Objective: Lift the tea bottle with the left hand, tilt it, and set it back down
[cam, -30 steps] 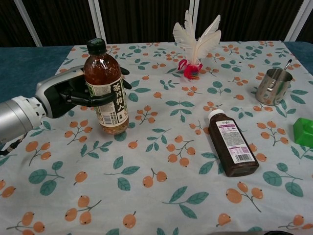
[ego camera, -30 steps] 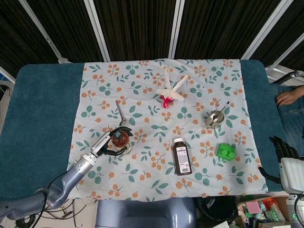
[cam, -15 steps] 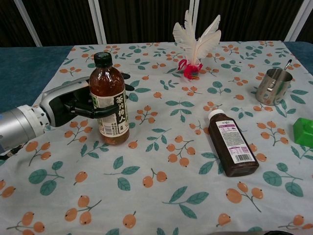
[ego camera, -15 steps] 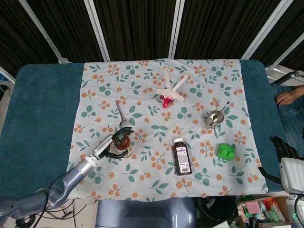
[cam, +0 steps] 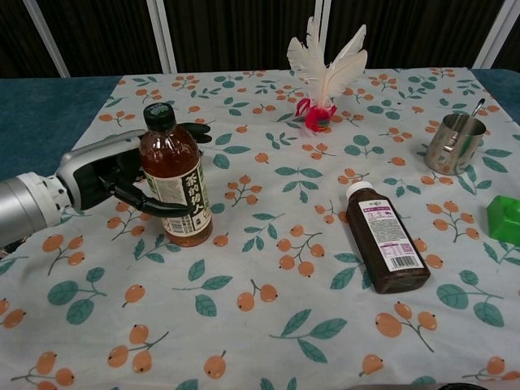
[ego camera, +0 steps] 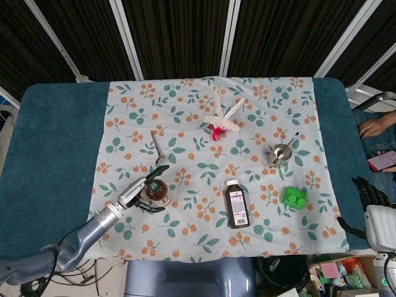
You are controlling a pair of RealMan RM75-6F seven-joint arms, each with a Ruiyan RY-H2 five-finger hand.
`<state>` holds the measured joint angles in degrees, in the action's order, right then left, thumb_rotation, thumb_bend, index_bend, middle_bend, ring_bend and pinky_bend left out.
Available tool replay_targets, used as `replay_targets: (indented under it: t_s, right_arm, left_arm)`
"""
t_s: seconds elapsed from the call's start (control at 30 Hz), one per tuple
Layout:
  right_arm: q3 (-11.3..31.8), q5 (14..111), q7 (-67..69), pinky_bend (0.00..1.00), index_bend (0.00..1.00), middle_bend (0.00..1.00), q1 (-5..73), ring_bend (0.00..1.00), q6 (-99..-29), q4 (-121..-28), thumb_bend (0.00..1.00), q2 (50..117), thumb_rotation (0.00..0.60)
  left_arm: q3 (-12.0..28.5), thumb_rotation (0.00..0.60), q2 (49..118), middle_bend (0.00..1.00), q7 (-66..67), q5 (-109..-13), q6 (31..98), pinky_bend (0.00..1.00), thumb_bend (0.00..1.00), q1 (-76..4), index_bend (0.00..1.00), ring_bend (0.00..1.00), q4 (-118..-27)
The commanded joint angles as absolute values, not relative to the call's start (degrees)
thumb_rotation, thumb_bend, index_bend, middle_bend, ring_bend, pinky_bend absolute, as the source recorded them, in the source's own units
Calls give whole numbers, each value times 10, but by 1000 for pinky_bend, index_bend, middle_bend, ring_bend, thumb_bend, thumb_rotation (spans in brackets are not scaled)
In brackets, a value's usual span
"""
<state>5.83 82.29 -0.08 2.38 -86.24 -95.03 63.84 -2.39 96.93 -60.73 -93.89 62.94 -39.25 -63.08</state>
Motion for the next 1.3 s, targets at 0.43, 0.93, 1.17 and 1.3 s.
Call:
replay_targets:
  t_s: [0.43,0.93,1.17,1.3]
  right_arm:
    - [59,825,-1,165,116,77,23,137,-866,-951,113,639,600]
    - [57,834,-11,165,116,77,23,136,-872,-952,113,640,600]
    - [56,836,-13,165,116,77,23,136,-873,-951,113,640,600]
    - [57,837,-11,165,116,77,23,136,-874,-950,113,641,600]
  left_arm:
    - [9,600,688,0,-72,-725,739,0,124,-279,0,0,-1019]
    - [-23,600,553,0,-33,-760,842,0,157,-167,0,0,-1093]
    - [-38,600,563,0,-76,-810,849,0,168,-141,0,0,-1034]
    - [-36,600,575,0,-119,-837,869,0,169,-124,0,0,-1000]
